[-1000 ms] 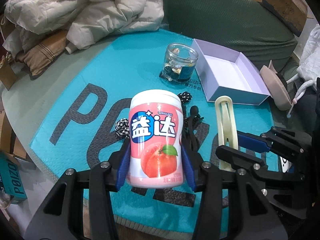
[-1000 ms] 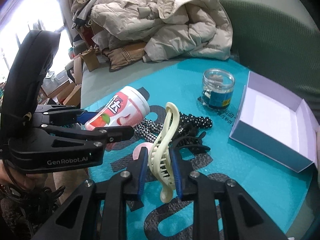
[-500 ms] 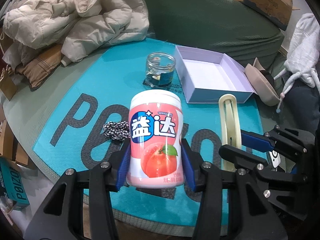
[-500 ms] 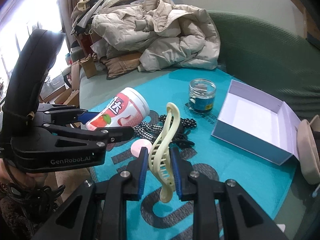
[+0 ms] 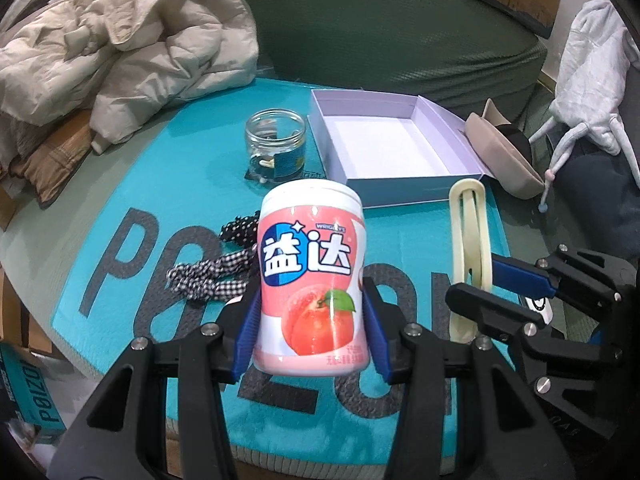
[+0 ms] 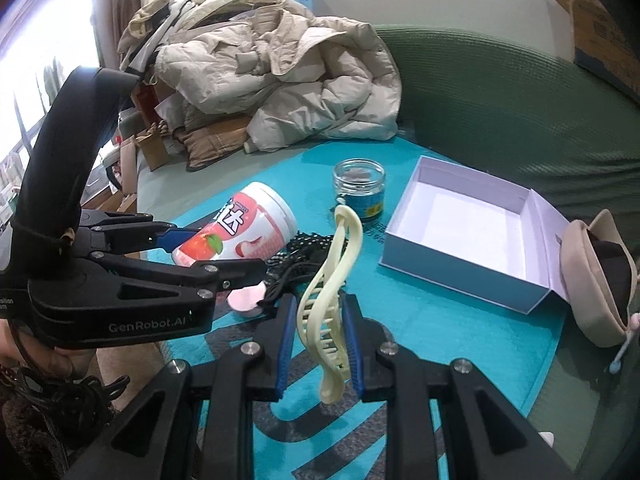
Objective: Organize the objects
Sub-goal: 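Carry the pink bottle and cream clip with both grippers into the lavender box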
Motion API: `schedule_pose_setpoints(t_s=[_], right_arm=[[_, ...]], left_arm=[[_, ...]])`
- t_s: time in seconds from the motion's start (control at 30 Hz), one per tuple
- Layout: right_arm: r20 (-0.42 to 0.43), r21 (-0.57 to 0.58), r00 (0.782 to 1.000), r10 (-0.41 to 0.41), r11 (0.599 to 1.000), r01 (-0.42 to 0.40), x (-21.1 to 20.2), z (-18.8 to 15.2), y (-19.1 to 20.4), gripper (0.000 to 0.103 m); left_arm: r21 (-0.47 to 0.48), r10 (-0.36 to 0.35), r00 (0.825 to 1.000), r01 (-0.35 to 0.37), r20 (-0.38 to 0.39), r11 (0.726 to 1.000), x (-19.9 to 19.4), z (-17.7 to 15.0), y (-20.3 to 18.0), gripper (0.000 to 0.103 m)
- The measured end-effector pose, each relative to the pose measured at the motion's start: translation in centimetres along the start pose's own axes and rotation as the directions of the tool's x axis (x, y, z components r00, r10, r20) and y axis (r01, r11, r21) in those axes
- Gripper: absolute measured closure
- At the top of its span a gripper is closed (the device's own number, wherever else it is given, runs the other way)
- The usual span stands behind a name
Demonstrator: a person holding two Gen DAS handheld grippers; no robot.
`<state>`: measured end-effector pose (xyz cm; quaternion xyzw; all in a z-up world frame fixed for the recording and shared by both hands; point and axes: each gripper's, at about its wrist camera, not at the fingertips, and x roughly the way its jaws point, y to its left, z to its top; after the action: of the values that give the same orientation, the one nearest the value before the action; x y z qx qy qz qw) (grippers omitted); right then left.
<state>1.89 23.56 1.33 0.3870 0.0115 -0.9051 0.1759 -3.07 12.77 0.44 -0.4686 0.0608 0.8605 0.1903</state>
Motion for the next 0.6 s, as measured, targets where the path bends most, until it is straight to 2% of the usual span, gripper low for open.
schedule_pose_setpoints(t_s=[0.33, 0.6], right_arm=[[-0.012, 0.063, 1.0, -0.028, 0.998, 0.029, 2.5, 1.5, -4.3, 0.08], [-0.019, 0.083, 0.996, -0.084, 0.993, 0.086, 4.4, 3.4, -8.0, 0.08]], left_arm=[[0.058, -0.027, 0.999, 0.029, -0.046, 0.998, 4.1, 4.1, -0.7, 0.058], [0.099, -0.044, 0.997, 0.05, -0.06, 0.994, 7.2, 7.8, -1.8, 0.058]])
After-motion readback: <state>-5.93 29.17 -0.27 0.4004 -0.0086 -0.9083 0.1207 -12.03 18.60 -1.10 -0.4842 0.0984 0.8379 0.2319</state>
